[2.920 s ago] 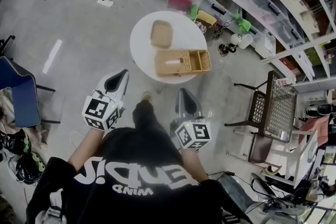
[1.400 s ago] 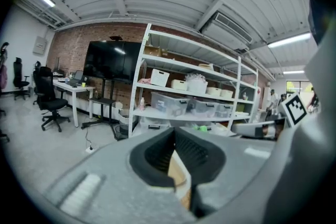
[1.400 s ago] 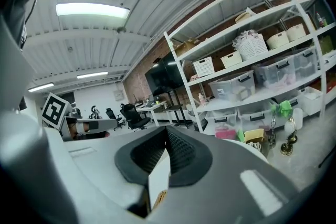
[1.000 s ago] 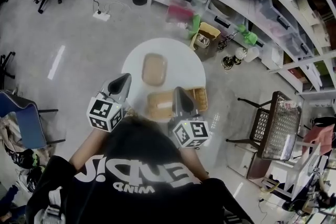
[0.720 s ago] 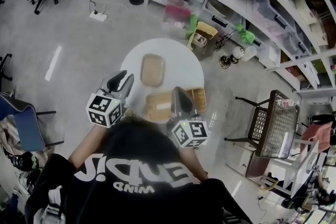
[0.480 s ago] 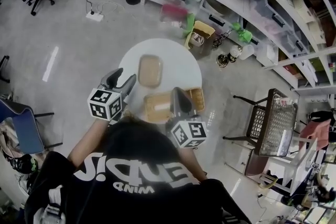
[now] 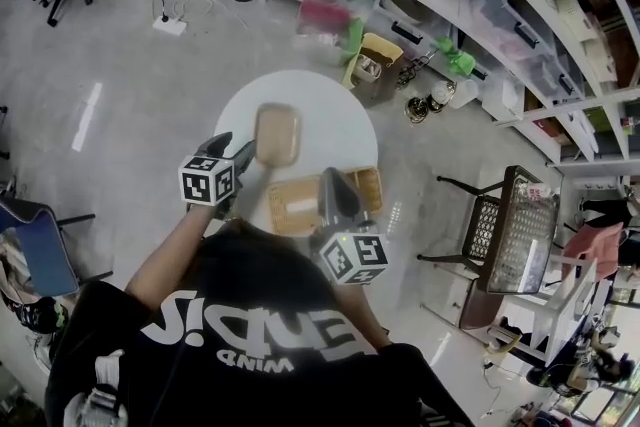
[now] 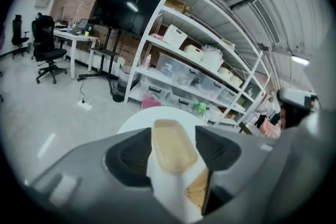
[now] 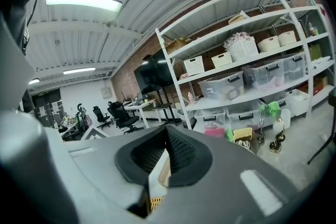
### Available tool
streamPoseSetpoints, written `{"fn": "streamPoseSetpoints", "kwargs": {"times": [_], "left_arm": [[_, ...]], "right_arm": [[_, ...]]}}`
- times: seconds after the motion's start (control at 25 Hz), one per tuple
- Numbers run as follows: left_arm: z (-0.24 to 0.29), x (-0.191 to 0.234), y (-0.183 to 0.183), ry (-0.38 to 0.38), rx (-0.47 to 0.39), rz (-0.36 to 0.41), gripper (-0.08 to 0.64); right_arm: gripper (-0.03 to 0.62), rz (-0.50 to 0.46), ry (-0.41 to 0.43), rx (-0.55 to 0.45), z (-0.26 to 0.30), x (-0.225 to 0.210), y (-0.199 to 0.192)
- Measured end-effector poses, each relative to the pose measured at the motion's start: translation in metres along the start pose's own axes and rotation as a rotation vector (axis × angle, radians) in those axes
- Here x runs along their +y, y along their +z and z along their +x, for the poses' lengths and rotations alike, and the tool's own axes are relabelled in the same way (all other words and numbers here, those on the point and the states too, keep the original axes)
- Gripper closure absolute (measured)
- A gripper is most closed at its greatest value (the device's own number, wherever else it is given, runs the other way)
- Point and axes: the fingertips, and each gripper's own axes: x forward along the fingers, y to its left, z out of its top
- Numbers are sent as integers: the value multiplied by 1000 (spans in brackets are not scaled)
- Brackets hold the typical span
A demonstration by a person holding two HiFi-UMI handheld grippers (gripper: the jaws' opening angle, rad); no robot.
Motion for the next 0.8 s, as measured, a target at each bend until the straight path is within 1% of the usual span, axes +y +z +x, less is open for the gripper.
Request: {"fn": "streamPoseSetpoints", "kwargs": {"times": [0.4,0.6,0.8], "left_arm": [[49,32,-51,26,164,-50,316],[68,32,-61,-6,209,-73,339],[81,35,-67,-24,236,-102,344]], "right_arm": [[592,8,-27,31,11,-15,-5],[592,14,-39,46,17,-22,-4],[592,19,-56,61,22,-31,-6]]}}
